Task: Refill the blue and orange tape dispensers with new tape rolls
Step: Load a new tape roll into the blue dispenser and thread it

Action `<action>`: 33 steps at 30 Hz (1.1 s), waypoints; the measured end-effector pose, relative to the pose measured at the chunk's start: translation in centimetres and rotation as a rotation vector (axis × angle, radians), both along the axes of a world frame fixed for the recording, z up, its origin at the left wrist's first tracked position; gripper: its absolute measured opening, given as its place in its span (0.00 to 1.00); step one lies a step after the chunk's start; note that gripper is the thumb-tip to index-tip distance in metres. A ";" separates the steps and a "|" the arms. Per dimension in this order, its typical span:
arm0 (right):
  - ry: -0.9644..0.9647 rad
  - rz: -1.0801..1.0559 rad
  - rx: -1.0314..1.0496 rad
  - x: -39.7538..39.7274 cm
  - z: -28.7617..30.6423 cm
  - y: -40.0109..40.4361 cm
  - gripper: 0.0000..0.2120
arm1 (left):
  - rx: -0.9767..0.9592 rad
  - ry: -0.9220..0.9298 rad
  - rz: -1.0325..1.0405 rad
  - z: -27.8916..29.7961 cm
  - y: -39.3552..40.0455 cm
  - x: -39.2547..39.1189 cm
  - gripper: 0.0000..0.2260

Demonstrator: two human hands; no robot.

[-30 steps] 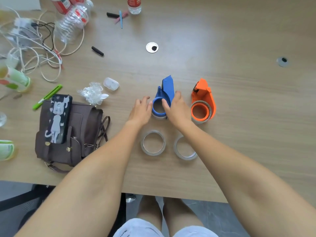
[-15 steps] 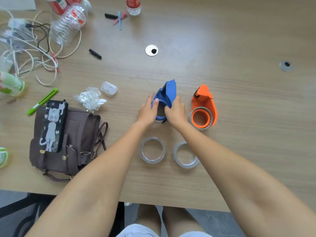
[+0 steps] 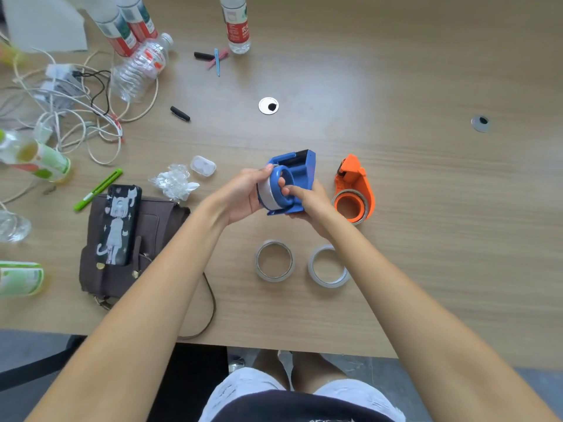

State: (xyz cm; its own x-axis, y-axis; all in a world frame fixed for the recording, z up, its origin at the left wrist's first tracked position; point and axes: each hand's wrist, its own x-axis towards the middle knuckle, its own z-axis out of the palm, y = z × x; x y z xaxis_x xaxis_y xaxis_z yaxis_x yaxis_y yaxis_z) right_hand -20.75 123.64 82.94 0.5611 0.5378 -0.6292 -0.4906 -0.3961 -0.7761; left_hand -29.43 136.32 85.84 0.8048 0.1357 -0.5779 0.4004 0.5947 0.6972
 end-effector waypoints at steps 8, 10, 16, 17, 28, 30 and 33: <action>0.101 -0.158 0.146 -0.5 3.5 -1.4 0.13 | 0.164 -0.011 -0.064 5.9 -0.6 1.1 0.10; 0.108 -0.176 0.161 -1.1 3.5 -2.1 0.14 | 0.182 0.003 -0.075 7.0 -1.3 1.3 0.10; 0.146 -0.132 0.117 -3.0 2.3 -4.7 0.15 | 0.163 0.195 -0.042 8.0 -2.7 1.9 0.08; 0.146 -0.124 0.101 -3.2 2.0 -5.0 0.15 | 0.164 0.222 -0.059 7.8 -3.0 1.9 0.09; -0.271 -0.200 -0.067 -2.1 3.6 -5.7 0.34 | 0.259 0.251 0.078 5.7 -5.3 1.8 0.12; -0.303 -0.143 0.060 -1.3 4.8 -5.5 0.32 | 0.243 0.250 0.143 5.6 -5.7 2.0 0.14; -0.153 0.004 0.128 -1.3 5.6 -5.0 0.32 | 0.240 0.261 0.198 5.5 -6.0 2.1 0.15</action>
State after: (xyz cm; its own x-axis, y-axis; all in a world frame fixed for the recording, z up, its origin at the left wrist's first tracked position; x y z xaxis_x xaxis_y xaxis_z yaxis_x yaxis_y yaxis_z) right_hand -22.02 118.63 88.50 0.6427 0.6101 -0.4633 -0.3622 -0.2910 -0.8855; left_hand -27.35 130.28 91.30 0.5797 0.4291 -0.6926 0.4768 0.5106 0.7155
